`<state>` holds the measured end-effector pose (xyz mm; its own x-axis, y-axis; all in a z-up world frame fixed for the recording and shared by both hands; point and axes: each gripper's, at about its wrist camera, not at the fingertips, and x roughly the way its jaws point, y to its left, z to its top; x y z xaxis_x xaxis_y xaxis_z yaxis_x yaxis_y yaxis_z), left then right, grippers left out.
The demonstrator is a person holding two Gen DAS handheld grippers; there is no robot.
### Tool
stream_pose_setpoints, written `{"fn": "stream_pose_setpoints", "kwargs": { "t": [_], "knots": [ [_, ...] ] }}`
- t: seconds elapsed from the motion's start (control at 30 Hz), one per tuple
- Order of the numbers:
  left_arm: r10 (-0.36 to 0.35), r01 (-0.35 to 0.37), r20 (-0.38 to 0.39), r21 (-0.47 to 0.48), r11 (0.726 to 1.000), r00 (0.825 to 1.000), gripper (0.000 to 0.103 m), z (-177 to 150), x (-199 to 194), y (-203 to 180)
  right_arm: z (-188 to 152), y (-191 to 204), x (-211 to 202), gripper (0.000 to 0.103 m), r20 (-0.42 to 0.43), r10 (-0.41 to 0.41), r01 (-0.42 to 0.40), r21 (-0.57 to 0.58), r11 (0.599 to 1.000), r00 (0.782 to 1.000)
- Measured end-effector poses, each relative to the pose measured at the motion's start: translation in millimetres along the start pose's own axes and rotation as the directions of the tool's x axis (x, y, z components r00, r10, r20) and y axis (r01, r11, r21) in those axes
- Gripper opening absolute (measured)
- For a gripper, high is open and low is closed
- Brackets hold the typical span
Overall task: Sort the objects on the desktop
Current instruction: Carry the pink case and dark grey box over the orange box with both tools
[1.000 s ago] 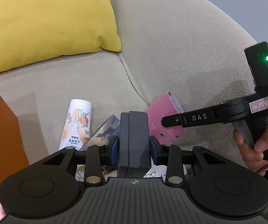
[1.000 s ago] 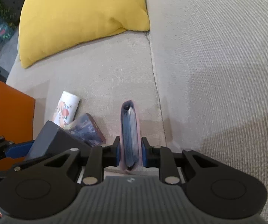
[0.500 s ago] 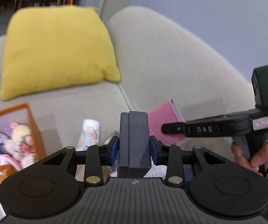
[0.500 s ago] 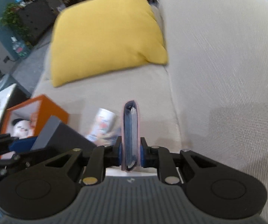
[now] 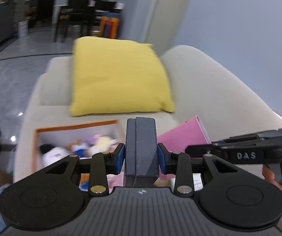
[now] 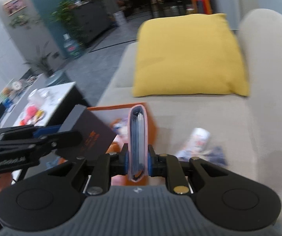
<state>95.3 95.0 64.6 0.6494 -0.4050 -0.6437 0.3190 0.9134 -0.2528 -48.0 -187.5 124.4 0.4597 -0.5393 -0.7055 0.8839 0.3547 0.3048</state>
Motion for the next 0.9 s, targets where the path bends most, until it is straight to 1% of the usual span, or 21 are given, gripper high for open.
{"fn": "stream_pose_setpoints", "kwargs": {
  "t": [0.17,0.23,0.3,0.4,0.57,0.67,0.77,0.9],
  "knots": [
    [0.06,-0.06,-0.012,-0.082,0.995,0.998,0.04,-15.9,-3.1,41.1,-7.2,40.6,39.7,0.018,-0.064,0.073,-0.075,-0.027,0.997,0.995],
    [0.076,-0.079,-0.03,-0.114,0.99,0.997,0.04,-24.5,-1.2,58.7,-10.5,56.8,55.0,0.018,-0.083,0.073,-0.077,-0.049,0.996,0.994],
    [0.081,-0.088,-0.05,-0.153,0.984,0.995,0.04,-33.3,7.7,74.2,-15.7,71.8,75.1,0.018,-0.108,0.045,-0.053,-0.072,0.996,0.993],
    [0.073,-0.085,-0.066,-0.206,0.975,0.995,0.04,-46.9,17.8,93.2,-24.7,86.8,105.8,0.018,-0.142,-0.018,0.003,-0.1,0.995,0.99],
    [0.035,-0.059,-0.094,-0.264,0.963,0.995,0.04,-72.1,31.1,111.3,-36.9,88.5,143.2,0.018,-0.206,-0.107,0.091,-0.086,0.992,0.973],
    [0.018,-0.044,-0.096,-0.283,0.958,0.995,0.04,-81.9,39.5,114.8,-42.5,88.0,153.7,0.018,-0.229,-0.165,0.147,-0.093,0.985,0.959],
    [0.007,-0.035,-0.099,-0.288,0.957,0.995,0.039,-88.3,45.8,114.5,-45.3,85.8,163.0,0.019,-0.245,-0.193,0.176,-0.088,0.98,0.95],
    [0.007,-0.041,-0.113,-0.305,0.951,0.994,0.04,-95.4,58.9,117.0,-47.5,82.7,169.8,0.018,-0.252,-0.23,0.215,-0.084,0.973,0.94]
  ]
}}
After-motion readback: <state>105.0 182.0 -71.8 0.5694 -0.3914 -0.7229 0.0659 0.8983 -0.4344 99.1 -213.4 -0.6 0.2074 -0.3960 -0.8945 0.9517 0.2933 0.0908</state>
